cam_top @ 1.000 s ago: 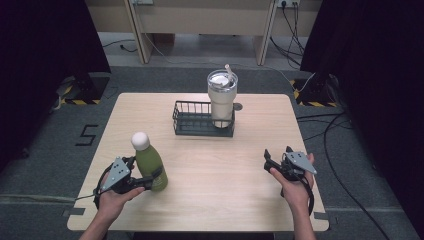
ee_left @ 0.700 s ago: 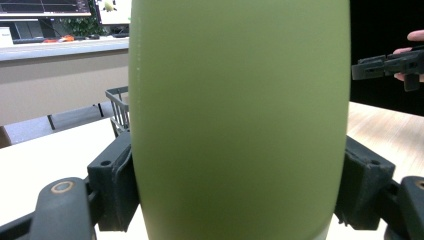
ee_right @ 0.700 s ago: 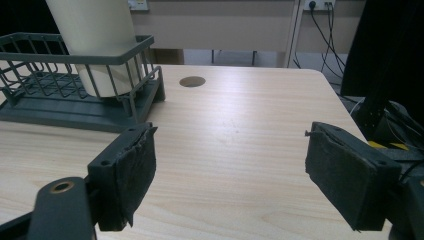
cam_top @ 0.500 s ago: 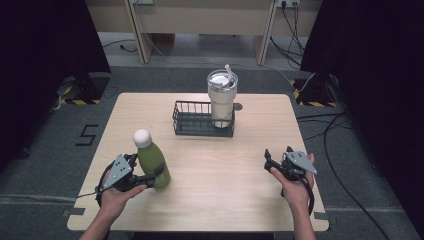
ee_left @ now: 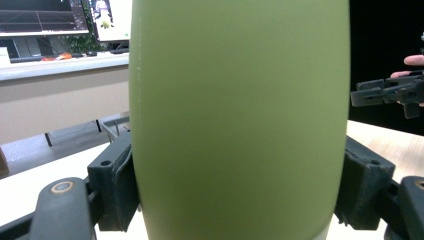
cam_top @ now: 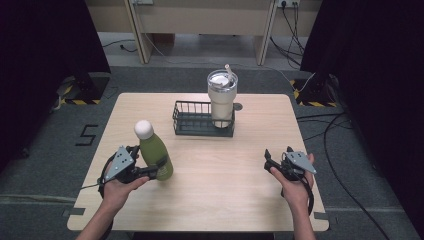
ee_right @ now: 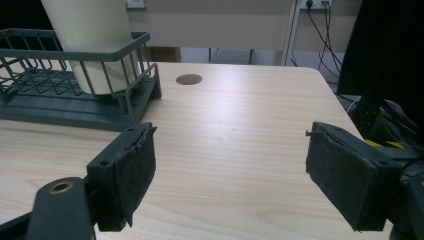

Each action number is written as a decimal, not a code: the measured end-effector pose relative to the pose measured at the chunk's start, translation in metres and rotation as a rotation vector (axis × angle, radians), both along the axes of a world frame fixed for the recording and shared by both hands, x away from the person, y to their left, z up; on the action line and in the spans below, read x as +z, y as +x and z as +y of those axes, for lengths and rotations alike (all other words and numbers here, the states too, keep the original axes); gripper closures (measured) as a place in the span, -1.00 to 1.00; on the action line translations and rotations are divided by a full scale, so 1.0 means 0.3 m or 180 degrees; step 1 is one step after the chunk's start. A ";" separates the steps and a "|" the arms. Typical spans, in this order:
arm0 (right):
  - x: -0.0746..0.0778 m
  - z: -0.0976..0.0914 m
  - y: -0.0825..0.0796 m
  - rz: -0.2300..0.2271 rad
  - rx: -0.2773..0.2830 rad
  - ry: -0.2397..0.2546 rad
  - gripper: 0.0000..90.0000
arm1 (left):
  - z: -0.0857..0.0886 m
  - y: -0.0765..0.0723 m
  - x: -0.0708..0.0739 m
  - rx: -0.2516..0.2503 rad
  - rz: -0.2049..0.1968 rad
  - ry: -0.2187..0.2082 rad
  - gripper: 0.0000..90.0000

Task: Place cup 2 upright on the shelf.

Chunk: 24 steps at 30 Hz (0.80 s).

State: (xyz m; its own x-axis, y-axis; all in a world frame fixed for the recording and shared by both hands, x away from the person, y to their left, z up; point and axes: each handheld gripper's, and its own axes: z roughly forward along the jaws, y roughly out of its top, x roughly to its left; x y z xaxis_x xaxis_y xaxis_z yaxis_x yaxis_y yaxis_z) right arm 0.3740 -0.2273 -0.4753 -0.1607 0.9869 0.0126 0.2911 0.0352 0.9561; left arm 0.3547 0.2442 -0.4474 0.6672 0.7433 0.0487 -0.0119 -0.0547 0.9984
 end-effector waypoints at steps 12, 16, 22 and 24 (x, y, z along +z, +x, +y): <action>-0.003 -0.005 0.000 0.0007 -0.0025 -0.0008 -0.56 | -0.025 0.058 0.044 -0.0003 -0.0073 -0.0026 -0.54; -0.005 -0.006 0.001 0.0021 -0.0034 -0.0011 -0.56 | -0.032 0.075 0.054 -0.0009 -0.0080 -0.0032 -0.54; -0.006 -0.006 0.002 0.0030 -0.0046 -0.0010 -0.56 | -0.047 0.097 0.068 -0.0016 -0.0100 -0.0029 -0.54; -0.005 -0.007 0.001 0.0027 -0.0054 -0.0007 -0.56 | -0.052 0.104 0.075 -0.0021 -0.0107 -0.0037 -0.54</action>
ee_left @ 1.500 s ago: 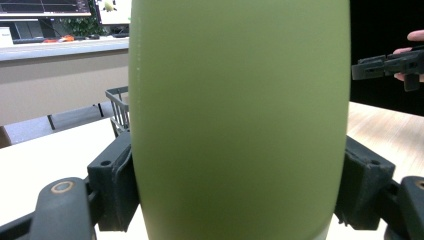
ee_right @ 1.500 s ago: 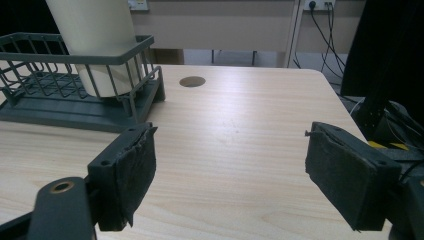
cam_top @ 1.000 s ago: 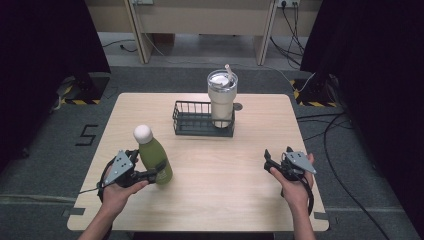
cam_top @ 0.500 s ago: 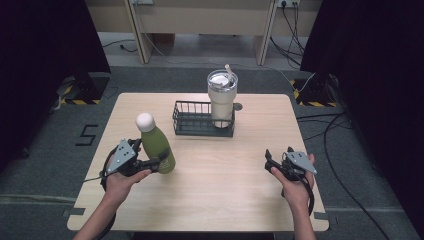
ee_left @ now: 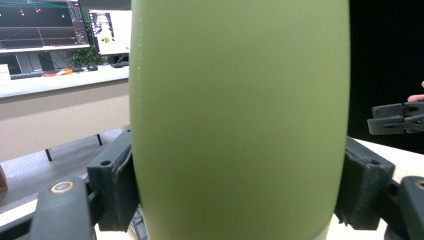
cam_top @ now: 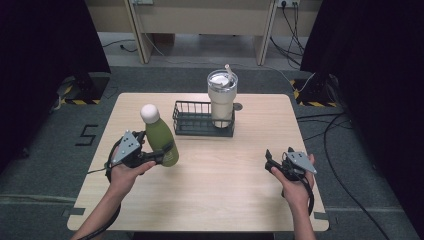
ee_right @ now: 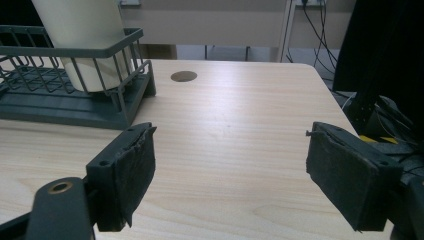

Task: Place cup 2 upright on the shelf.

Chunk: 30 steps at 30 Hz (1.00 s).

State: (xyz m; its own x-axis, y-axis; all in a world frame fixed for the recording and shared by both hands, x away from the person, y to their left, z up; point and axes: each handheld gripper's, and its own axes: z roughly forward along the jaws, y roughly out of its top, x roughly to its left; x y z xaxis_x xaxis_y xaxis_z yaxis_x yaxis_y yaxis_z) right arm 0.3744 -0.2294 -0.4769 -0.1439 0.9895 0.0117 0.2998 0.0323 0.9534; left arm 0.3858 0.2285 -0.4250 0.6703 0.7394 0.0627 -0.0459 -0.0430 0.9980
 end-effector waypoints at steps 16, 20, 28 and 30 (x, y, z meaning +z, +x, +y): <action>-0.002 0.001 0.001 0.0017 -0.0008 -0.0005 -0.56 | -0.018 0.053 0.030 -0.0011 -0.0024 0.0006 -0.54; 0.000 0.004 0.000 0.0007 0.0005 -0.0001 -0.57 | -0.023 0.072 0.043 0.0009 -0.0036 0.0004 -0.54; -0.001 0.003 0.000 -0.0019 0.0000 -0.0042 -0.57 | -0.036 0.100 0.057 -0.0009 -0.0032 0.0020 -0.54; -0.001 0.003 -0.001 -0.0025 0.0005 -0.0040 -0.55 | -0.038 0.108 0.060 -0.0003 -0.0036 0.0020 -0.54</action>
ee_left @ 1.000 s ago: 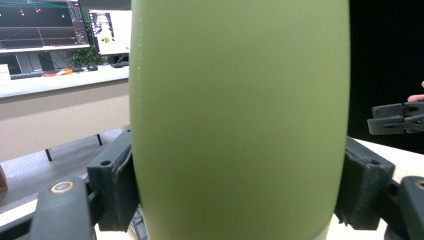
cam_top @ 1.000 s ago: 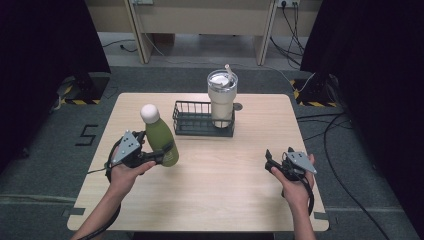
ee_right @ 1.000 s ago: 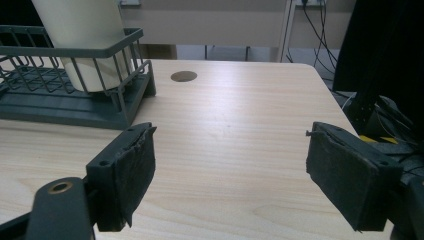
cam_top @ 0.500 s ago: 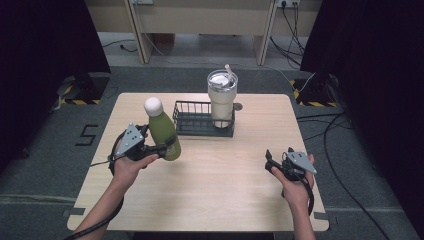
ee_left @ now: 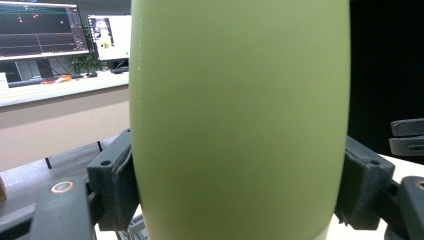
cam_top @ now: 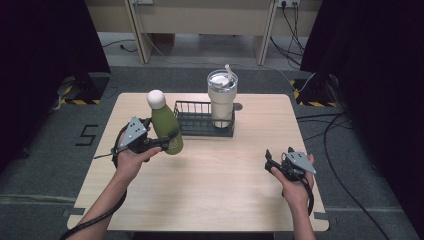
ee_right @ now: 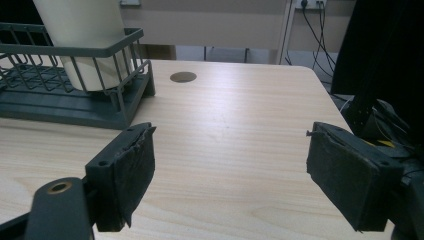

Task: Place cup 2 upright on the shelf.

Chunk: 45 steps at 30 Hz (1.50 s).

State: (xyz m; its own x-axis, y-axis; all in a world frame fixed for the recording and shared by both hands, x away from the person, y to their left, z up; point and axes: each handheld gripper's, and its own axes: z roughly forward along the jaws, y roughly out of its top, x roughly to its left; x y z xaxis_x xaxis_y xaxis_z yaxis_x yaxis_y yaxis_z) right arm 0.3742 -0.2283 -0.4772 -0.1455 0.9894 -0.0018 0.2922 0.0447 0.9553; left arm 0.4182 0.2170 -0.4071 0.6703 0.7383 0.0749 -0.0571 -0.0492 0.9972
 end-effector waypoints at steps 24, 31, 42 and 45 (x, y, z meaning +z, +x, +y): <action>-0.003 -0.001 0.001 0.0028 -0.0023 -0.0016 -0.55 | -0.031 0.061 0.068 0.0040 -0.0123 -0.0004 -0.54; -0.004 -0.002 0.001 0.0033 -0.0029 -0.0019 -0.55 | -0.038 0.078 0.086 0.0054 -0.0158 -0.0001 -0.54; -0.005 -0.006 0.001 0.0039 -0.0043 -0.0017 -0.55 | -0.054 0.100 0.103 0.0059 -0.0154 -0.0034 -0.54; -0.006 -0.007 0.002 0.0042 -0.0048 -0.0018 -0.55 | -0.056 0.112 0.108 0.0076 -0.0193 -0.0029 -0.54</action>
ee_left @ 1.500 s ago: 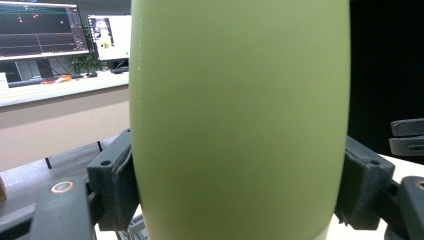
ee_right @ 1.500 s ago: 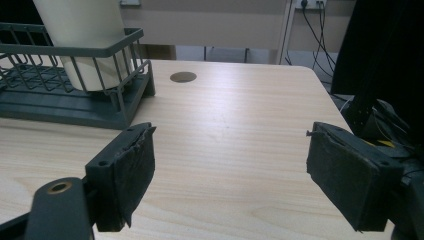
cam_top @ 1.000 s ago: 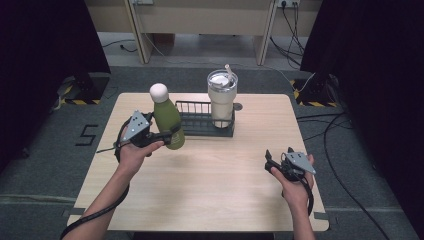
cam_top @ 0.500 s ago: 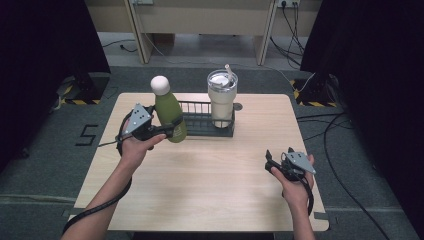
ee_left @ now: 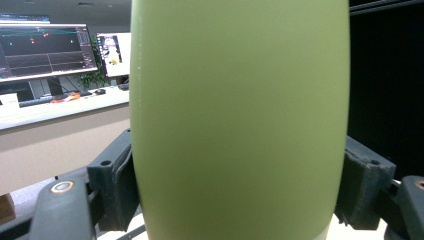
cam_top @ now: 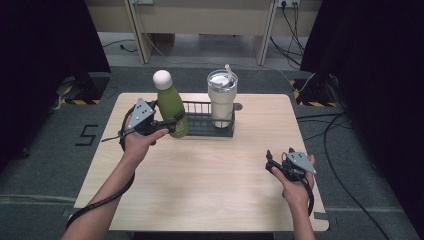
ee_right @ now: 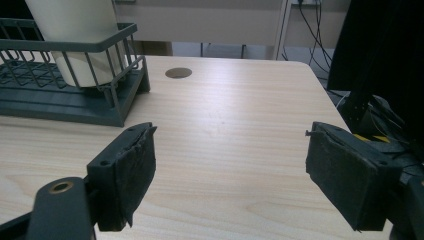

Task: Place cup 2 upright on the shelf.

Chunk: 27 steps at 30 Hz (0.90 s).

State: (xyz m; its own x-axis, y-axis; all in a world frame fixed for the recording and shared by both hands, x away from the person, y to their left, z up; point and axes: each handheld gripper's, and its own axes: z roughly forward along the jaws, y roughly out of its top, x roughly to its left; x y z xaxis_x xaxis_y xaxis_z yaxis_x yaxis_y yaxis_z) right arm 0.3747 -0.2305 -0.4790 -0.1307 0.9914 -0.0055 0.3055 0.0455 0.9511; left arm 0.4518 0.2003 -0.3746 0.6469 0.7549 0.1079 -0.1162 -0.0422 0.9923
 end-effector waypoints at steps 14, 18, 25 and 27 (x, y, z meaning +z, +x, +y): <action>0.000 -0.003 0.001 0.0004 -0.0018 0.0005 -0.55 | -0.020 0.035 0.013 0.0008 0.0027 -0.0017 -0.54; 0.000 -0.005 0.000 0.0009 -0.0025 0.0010 -0.55 | -0.027 0.048 0.015 0.0017 0.0002 -0.0026 -0.54; -0.001 -0.008 0.001 0.0015 -0.0031 0.0013 -0.55 | -0.040 0.067 0.016 0.0024 0.0013 -0.0024 -0.54; -0.001 -0.008 0.001 0.0019 -0.0030 0.0013 -0.55 | -0.042 0.072 0.016 0.0031 0.0014 -0.0028 -0.54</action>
